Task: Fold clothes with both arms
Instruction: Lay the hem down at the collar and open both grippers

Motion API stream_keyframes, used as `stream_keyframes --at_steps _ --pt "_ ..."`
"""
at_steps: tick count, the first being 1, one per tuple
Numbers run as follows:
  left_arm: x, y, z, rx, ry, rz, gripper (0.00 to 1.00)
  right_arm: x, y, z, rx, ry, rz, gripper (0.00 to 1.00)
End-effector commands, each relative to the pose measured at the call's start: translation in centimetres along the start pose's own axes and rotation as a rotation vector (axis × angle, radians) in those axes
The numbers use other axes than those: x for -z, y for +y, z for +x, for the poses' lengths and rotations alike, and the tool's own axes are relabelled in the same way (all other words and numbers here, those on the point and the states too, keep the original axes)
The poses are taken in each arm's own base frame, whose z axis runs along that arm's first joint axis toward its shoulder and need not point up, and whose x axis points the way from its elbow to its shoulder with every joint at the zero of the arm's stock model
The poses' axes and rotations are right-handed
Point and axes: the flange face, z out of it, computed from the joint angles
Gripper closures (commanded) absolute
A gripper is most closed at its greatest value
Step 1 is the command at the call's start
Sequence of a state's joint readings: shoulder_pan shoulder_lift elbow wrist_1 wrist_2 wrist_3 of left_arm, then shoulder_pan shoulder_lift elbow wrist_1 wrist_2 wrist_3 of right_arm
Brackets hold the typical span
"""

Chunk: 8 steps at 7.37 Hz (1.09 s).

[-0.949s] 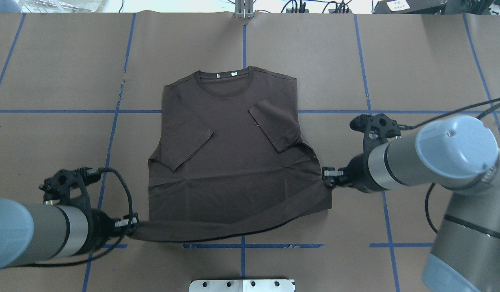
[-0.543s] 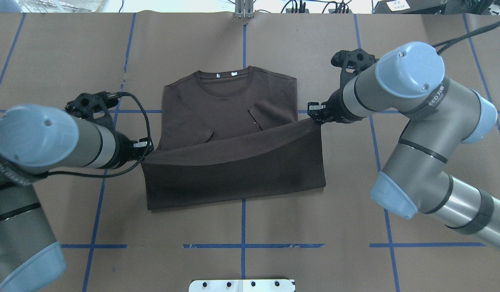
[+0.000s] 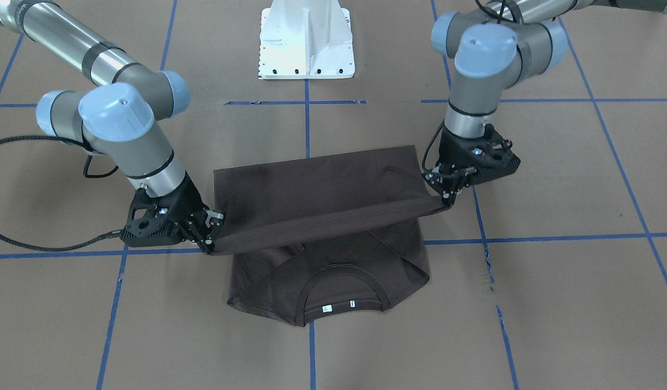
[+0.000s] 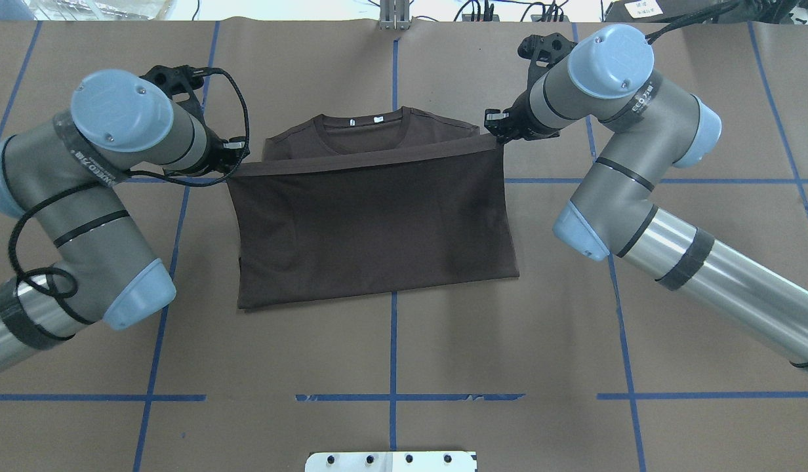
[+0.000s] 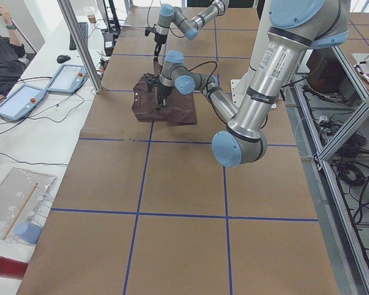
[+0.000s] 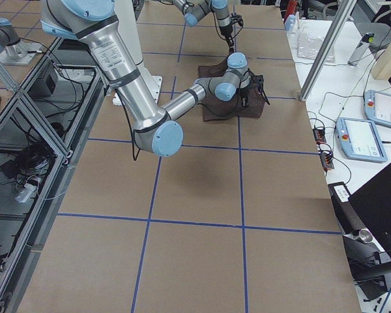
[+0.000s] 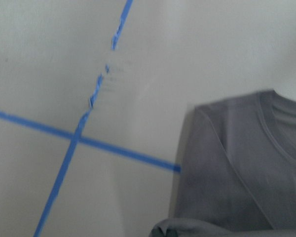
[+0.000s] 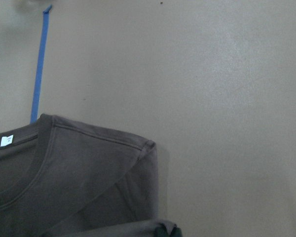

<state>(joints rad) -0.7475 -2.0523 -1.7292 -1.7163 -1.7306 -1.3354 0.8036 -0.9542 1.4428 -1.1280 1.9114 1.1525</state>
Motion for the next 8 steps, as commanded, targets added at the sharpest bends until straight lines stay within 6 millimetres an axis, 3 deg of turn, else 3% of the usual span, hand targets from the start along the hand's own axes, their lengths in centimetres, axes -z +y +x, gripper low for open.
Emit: stream_keyframes --at_steps 1,3,6,8 --pt "-4.6 -3.7 -1.0 -0.009 0.001 0.034 1.00 -1.8 -3.1 -0.9 -0.021 0.021 0.011 1.00" --pt "-5.4 -5.3 -1.5 -0.024 -0.021 0.045 1.00 -1.5 -5.1 -2.9 -0.025 0.016 0.024 1.00" --pt "-5.5 -5.8 0.7 -0.013 -0.012 0.046 1.00 -1.9 -5.7 -3.6 -0.025 0.026 0.045 1.00" --pt "-5.2 -5.9 1.0 -0.014 -0.006 0.049 1.00 -1.9 -5.7 -3.6 -0.025 0.027 0.045 1.00"
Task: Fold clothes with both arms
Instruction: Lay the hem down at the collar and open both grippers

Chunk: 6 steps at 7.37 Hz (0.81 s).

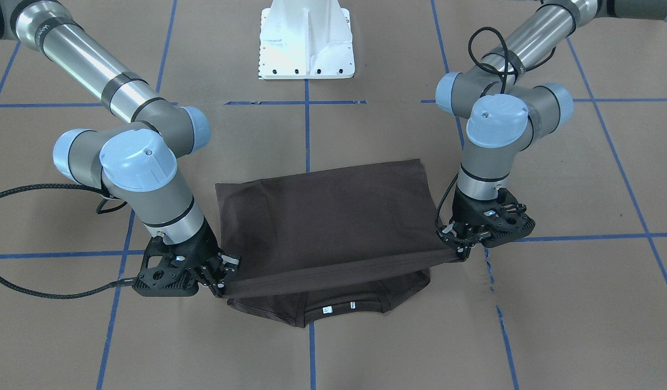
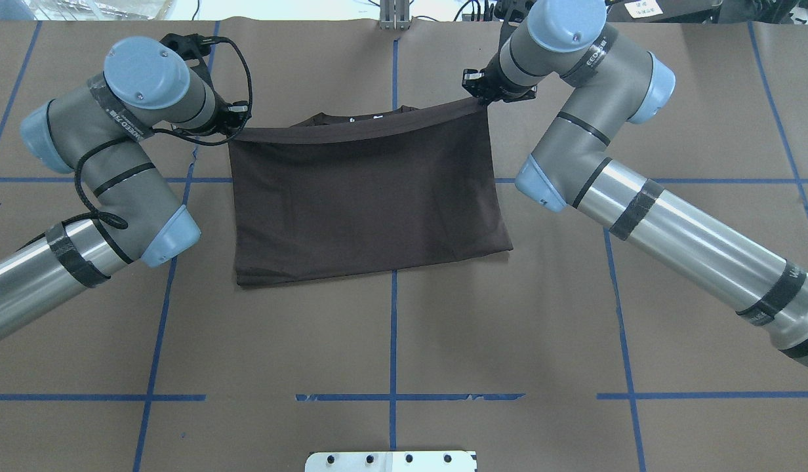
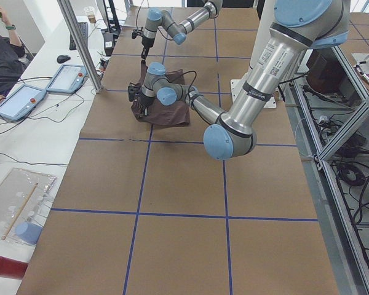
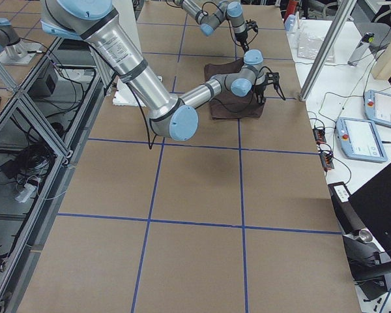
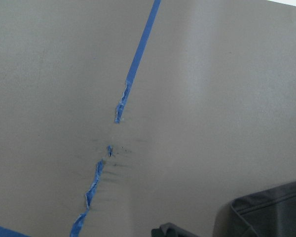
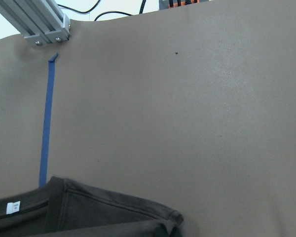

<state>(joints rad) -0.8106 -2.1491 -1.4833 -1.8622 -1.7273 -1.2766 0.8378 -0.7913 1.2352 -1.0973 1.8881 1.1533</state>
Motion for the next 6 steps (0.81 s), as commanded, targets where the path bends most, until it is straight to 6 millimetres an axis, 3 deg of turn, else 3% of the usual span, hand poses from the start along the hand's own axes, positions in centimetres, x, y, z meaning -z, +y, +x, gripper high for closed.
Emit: stream_keyframes --at_steps 1,3,4,5,6 --pt "-0.09 -0.12 0.12 0.001 -0.001 0.000 1.00 -0.34 0.03 0.31 -0.002 0.007 -0.002 1.00" --pt "-0.01 -0.08 0.42 0.001 0.002 0.000 1.00 -0.42 0.03 0.34 -0.002 0.004 -0.002 1.00" --pt "-0.01 -0.08 0.42 0.001 0.002 0.000 0.48 -0.73 0.31 0.65 0.002 0.008 -0.005 0.21" --pt "0.17 -0.09 0.56 -0.008 0.023 0.007 0.00 -0.72 0.41 0.82 0.003 -0.008 0.001 0.00" --pt "0.39 -0.17 0.64 -0.012 0.031 0.007 0.00 -0.86 0.73 1.17 -0.001 -0.012 -0.019 0.00"
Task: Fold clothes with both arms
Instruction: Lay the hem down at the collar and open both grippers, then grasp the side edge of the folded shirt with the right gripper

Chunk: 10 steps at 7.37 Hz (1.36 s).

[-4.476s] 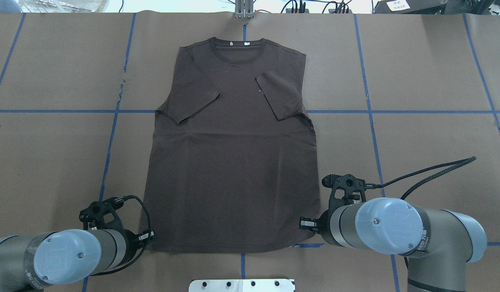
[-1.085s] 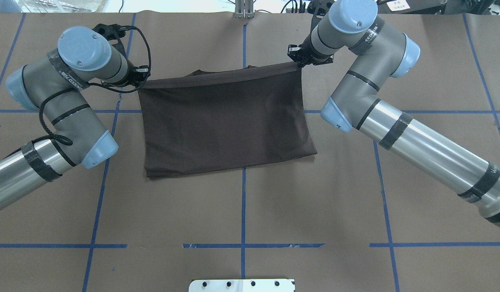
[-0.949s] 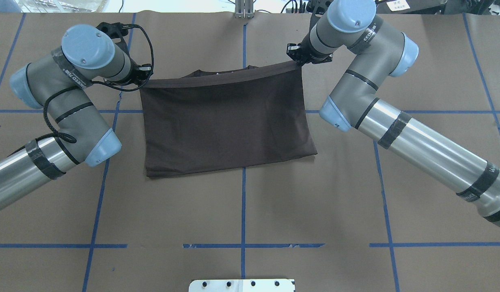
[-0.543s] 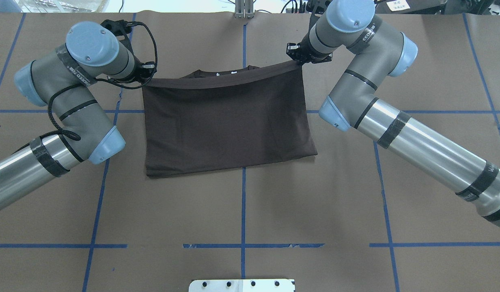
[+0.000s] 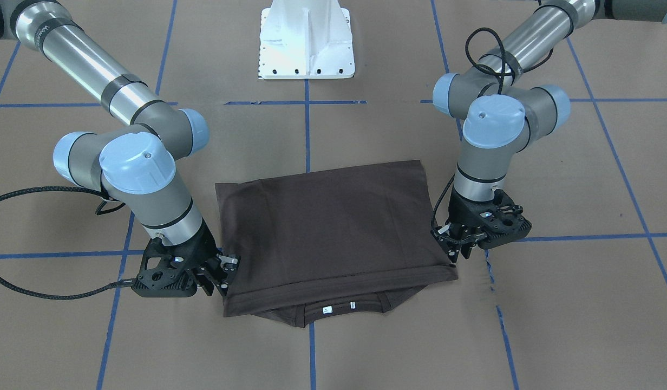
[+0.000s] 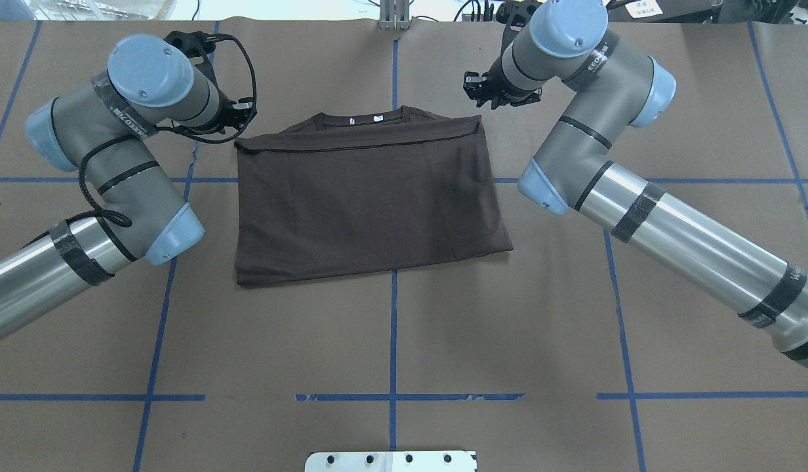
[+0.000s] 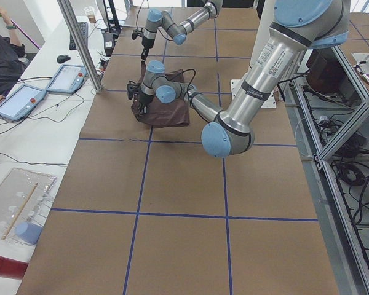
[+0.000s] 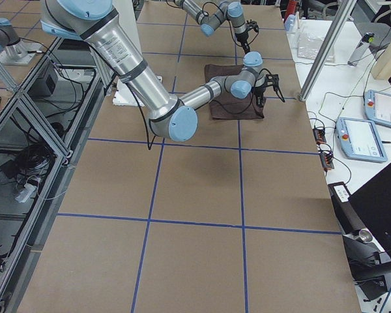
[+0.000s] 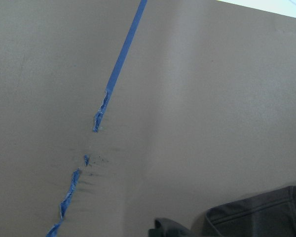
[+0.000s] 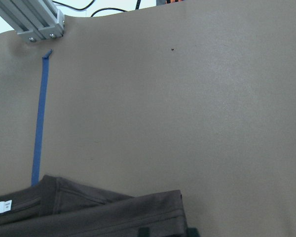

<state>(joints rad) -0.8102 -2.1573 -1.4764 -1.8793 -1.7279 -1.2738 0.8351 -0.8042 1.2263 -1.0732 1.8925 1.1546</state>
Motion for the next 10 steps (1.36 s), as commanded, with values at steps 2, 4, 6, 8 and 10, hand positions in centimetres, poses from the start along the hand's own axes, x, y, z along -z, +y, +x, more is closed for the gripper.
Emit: stream_keyframes --at_steps 2,4,6,8,10 --pt "1.7 -0.1 0.7 -0.012 0.035 0.004 0.00 1.2 3.4 3.8 -0.024 -0.051 -0.111 0.00" --pt "4.1 0.2 1.7 -0.010 0.081 0.014 0.00 3.3 12.8 8.2 -0.049 -0.066 -0.156 0.00" --pt "5.6 0.4 1.9 -0.010 0.092 0.017 0.00 0.8 19.4 6.9 0.007 -0.041 -0.192 0.00" --pt "7.0 0.6 2.1 -0.011 0.093 0.017 0.00 -0.4 20.7 6.7 0.017 -0.026 -0.206 0.09" --pt "7.5 0.6 2.2 -0.011 0.097 0.019 0.00 -0.4 20.8 6.7 0.031 -0.028 -0.209 0.90"
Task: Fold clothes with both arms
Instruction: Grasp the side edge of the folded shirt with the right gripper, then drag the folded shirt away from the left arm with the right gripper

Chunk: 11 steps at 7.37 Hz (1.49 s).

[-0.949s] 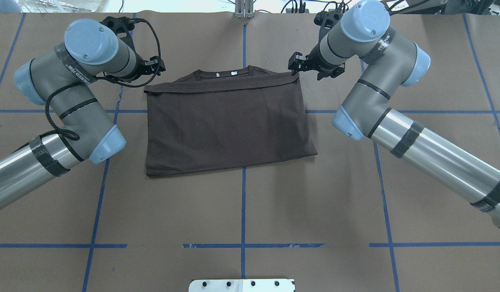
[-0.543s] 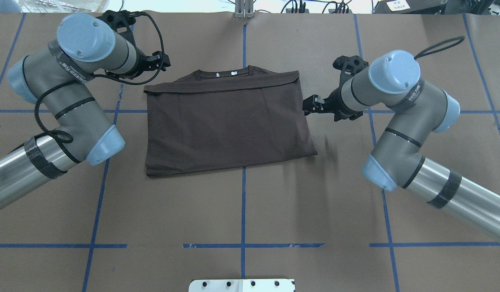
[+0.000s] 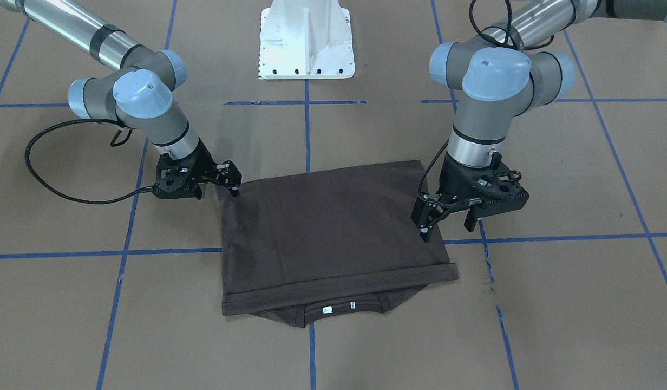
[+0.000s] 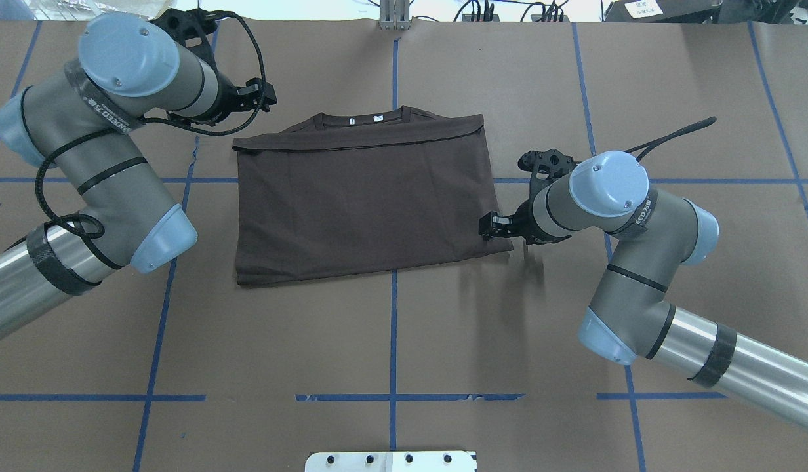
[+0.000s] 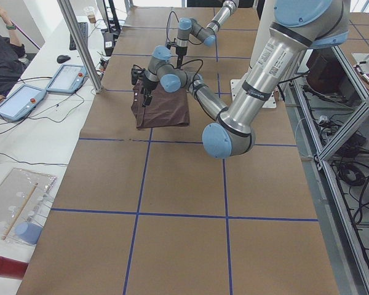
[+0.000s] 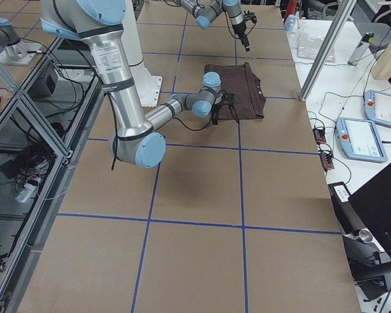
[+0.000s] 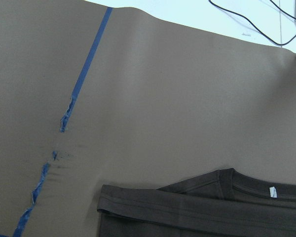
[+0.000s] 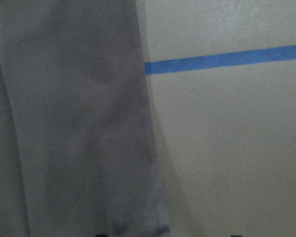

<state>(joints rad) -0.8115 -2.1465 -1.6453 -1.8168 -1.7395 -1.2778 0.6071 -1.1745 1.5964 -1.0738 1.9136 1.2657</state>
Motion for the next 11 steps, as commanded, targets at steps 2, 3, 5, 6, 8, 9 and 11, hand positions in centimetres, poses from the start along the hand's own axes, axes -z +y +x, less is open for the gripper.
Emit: stream_keyframes --at_steps 2,3,5,6,8,9,11 --pt "0.5 0.0 0.2 -0.001 0.007 0.002 0.00 0.0 0.5 -0.2 0.018 -0.007 -0.016 1.00" --pt "0.7 0.1 0.2 -0.002 0.010 0.003 0.00 0.2 0.6 -0.1 0.019 -0.009 -0.017 1.00" --pt "0.8 0.1 0.3 -0.002 0.013 0.004 0.00 0.9 1.5 1.0 0.021 -0.012 -0.030 1.00" --pt "0.9 0.1 0.3 -0.002 0.014 0.004 0.00 2.2 3.3 2.9 0.027 -0.014 -0.038 1.00" --pt "2.3 0.2 1.1 -0.004 0.024 0.006 0.00 6.4 12.2 8.3 0.079 -0.005 -0.129 1.00" --pt "3.2 0.6 1.4 -0.007 0.026 0.003 0.00 9.3 16.3 10.9 0.099 0.002 -0.195 1.00" --pt "3.5 2.7 2.4 -0.004 0.048 -0.021 0.00 11.3 23.4 14.3 0.144 0.049 -0.374 1.00"
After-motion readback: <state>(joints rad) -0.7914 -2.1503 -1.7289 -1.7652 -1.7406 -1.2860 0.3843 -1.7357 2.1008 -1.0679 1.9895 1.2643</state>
